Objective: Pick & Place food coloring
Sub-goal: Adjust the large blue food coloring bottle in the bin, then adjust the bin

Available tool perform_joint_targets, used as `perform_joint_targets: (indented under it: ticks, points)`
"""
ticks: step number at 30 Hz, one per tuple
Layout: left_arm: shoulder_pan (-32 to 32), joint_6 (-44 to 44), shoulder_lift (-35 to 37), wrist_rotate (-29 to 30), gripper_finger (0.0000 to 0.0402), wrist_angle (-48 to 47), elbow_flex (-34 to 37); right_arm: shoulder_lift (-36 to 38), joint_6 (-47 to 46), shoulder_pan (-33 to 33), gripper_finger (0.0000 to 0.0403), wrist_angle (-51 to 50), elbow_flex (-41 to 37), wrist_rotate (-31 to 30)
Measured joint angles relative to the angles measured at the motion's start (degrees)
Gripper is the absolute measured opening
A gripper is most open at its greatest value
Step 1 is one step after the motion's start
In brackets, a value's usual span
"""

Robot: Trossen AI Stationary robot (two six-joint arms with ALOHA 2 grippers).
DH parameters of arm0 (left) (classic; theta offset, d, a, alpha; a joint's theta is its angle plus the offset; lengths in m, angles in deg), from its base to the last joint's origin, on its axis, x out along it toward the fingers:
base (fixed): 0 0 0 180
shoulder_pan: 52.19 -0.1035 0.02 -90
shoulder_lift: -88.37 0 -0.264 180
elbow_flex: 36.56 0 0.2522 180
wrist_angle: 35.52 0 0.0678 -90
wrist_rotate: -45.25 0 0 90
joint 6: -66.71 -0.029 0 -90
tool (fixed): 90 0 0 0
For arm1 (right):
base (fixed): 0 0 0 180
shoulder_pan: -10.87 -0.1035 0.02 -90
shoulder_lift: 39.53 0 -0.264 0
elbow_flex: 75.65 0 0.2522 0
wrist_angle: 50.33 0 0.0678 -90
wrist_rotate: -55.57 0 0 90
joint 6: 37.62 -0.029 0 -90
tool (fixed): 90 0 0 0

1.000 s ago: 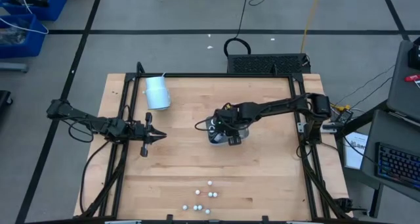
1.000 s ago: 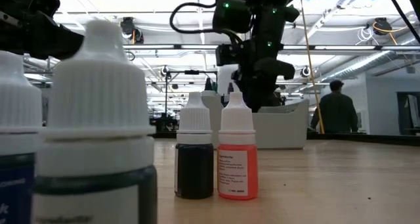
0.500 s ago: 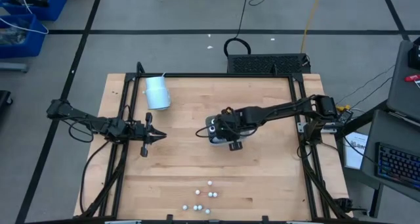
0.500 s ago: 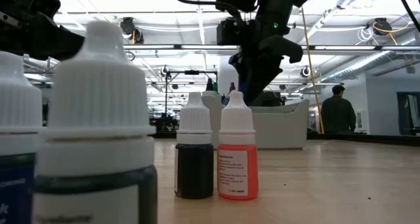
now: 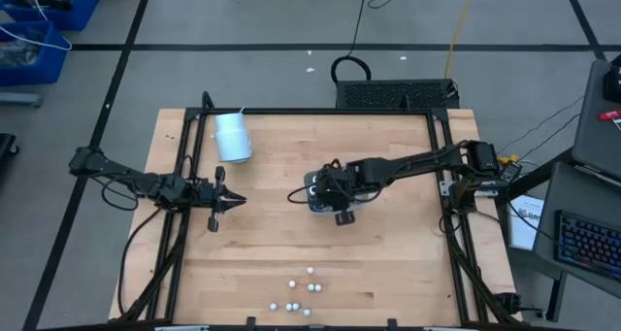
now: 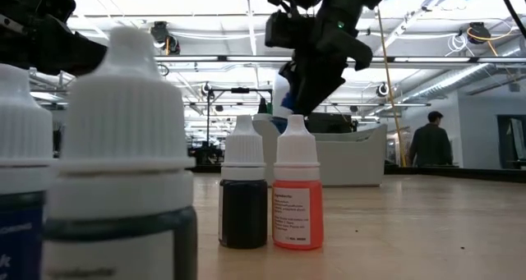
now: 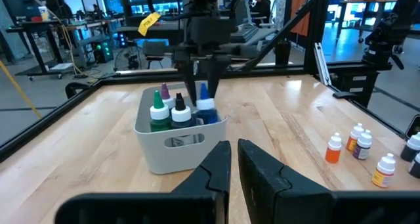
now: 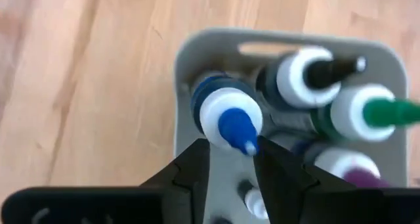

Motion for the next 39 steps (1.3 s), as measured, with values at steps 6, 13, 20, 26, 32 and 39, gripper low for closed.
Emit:
perform_joint_targets:
  ticks: [6,13,20,26,32,39]
  points:
    - [0.0,0.0,0.0,0.0,0.0035,0.0,0.0,0.0,0.1,0.0,0.0128,2.4,0.0,0.9]
    - [0.0,0.0,0.0,0.0,0.0035,0.0,0.0,0.0,0.1,0.0,0.0137,3.0,0.0,0.8]
    - [0.0,0.1,0.0,0.0,0.0035,-0.1,0.0,2.8,-0.1,0.0,0.0135,0.1,0.0,-2.5]
    - [0.0,0.2,0.0,0.0,0.0035,-0.5,0.0,9.7,-2.3,-0.2,0.0120,-1.6,0.0,-3.7]
    - [0.0,0.9,0.0,0.0,0.0035,-0.7,0.0,13.1,-4.5,0.3,0.0093,-3.0,-2.2,-5.5]
    - [0.0,1.1,0.0,0.0,0.0035,-1.2,0.0,14.2,-2.0,1.2,0.0059,-3.0,-6.4,-6.8]
